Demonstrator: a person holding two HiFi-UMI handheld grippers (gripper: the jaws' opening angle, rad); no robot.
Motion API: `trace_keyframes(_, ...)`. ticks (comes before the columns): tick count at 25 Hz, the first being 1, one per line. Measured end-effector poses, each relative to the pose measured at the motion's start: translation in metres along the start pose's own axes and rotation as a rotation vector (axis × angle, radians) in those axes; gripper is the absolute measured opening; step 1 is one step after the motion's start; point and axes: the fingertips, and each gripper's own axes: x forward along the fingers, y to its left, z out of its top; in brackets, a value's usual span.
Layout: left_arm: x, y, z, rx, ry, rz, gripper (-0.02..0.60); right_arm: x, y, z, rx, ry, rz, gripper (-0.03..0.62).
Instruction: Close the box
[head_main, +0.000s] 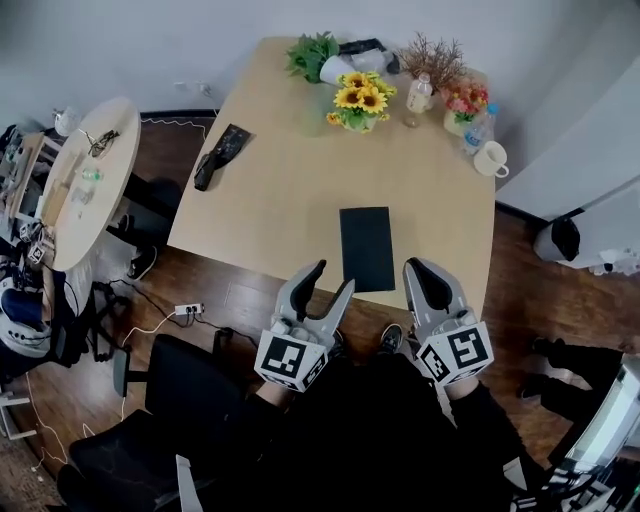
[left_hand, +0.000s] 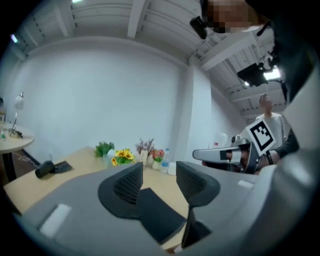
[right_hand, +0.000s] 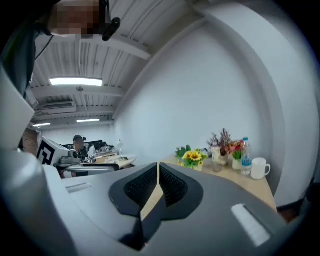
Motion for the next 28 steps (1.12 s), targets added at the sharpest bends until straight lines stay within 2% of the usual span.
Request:
trace_keyframes(4,0.005,-0.027,0.046,0.101,-0.083,-0.016,0.192,-0.006,0.007,0.049,-0.093,-0.135,0.011,0.015)
trace_keyframes(6,0.009,-0.037,0.067,0.146,-0.134,-0.021,0.192,-0.007,0.013,0.065,-0.143,-0.175,0.030,0.015)
trace_keyframes(8,0.011,-0.044,0.075,0.164,-0.147,-0.020,0.192,-0.010,0.017,0.074,-0.179,-0.199,0.049,0.015)
trace_keyframes(19,0.013,-0.051,0.071,0.162,-0.128,0.008,0.192,-0.019,0.012,0.078,-0.192,-0.210,0.063,0.015)
trace_keyframes(28,0.015,-0.057,0.066,0.157,-0.118,-0.004,0.192,-0.023,0.009,0.075,-0.204,-0.203,0.057,0.015)
